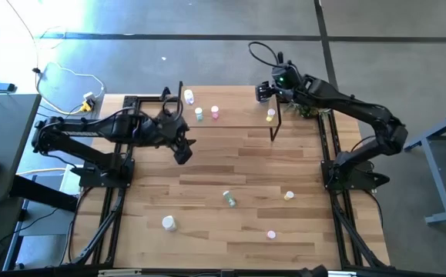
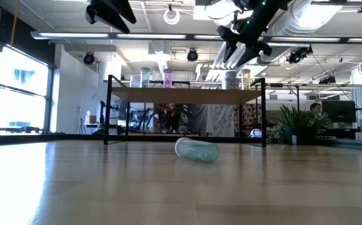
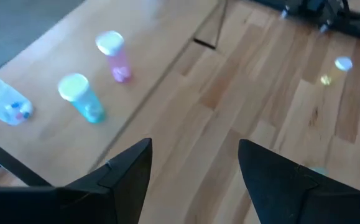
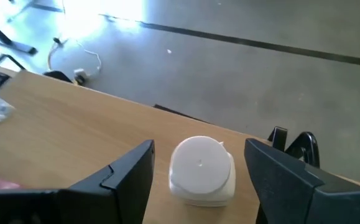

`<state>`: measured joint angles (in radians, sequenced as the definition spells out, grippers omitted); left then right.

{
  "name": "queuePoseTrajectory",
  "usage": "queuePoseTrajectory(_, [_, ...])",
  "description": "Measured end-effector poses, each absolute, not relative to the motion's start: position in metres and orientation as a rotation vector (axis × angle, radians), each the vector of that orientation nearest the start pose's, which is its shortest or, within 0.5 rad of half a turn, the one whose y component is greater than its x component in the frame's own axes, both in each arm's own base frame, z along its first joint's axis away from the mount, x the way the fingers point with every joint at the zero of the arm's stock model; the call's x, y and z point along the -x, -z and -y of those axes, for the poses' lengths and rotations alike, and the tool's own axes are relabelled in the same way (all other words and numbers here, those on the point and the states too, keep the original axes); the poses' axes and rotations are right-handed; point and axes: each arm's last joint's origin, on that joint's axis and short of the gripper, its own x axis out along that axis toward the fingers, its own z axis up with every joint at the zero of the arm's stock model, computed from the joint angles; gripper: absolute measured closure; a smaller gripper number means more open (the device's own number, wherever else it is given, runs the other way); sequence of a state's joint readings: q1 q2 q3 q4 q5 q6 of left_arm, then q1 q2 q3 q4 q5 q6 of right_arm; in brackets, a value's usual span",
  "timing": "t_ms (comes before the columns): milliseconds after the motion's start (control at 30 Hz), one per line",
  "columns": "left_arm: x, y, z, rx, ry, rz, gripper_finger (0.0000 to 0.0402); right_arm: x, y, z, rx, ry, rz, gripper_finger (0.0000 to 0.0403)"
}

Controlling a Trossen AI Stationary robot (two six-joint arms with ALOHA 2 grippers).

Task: Pick and place medicine bottles onto shelf by color
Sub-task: Put the white medicine bottle on the shelf

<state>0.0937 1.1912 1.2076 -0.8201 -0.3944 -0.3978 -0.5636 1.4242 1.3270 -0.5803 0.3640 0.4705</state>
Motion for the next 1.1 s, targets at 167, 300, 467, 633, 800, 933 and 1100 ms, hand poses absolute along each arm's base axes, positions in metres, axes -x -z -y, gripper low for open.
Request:
queuePoseTrajectory(167, [-0.228, -0.342, -0.013, 0.211, -0.603, -0.727, 0.0174, -0.253, -0.347, 0.163, -0.482, 1.011, -0.463, 0.0163])
queuePoseTrajectory(300, [-0.223, -0.338, 0.0, 0.226, -0.589, -0.776, 0.0174, -0.254, -0.349, 0.157, -0.477, 0.99, -0.458, 0.0163])
queuePoseTrajectory(467, [-0.215, -0.334, 0.026, 0.249, -0.573, -0.806, 0.0174, -0.259, -0.348, 0.149, -0.481, 0.964, -0.459, 0.0162])
queuePoseTrajectory(633, [-0.205, -0.333, 0.054, 0.291, -0.58, -0.776, 0.0174, -0.264, -0.348, 0.14, -0.484, 0.933, -0.46, 0.0162])
queuePoseTrajectory(800, [-0.193, -0.33, 0.074, 0.422, -0.605, -0.765, 0.0174, -0.269, -0.348, 0.131, -0.495, 0.908, -0.457, 0.0162])
queuePoseTrajectory(933, [-0.184, -0.329, 0.088, 0.55, -0.613, -0.76, 0.0174, -0.271, -0.348, 0.127, -0.491, 0.892, -0.461, 0.0162])
queuePoseTrajectory(1100, [-0.176, -0.328, 0.104, 0.666, -0.553, -0.823, 0.0174, -0.273, -0.348, 0.123, -0.486, 0.878, -0.464, 0.0162])
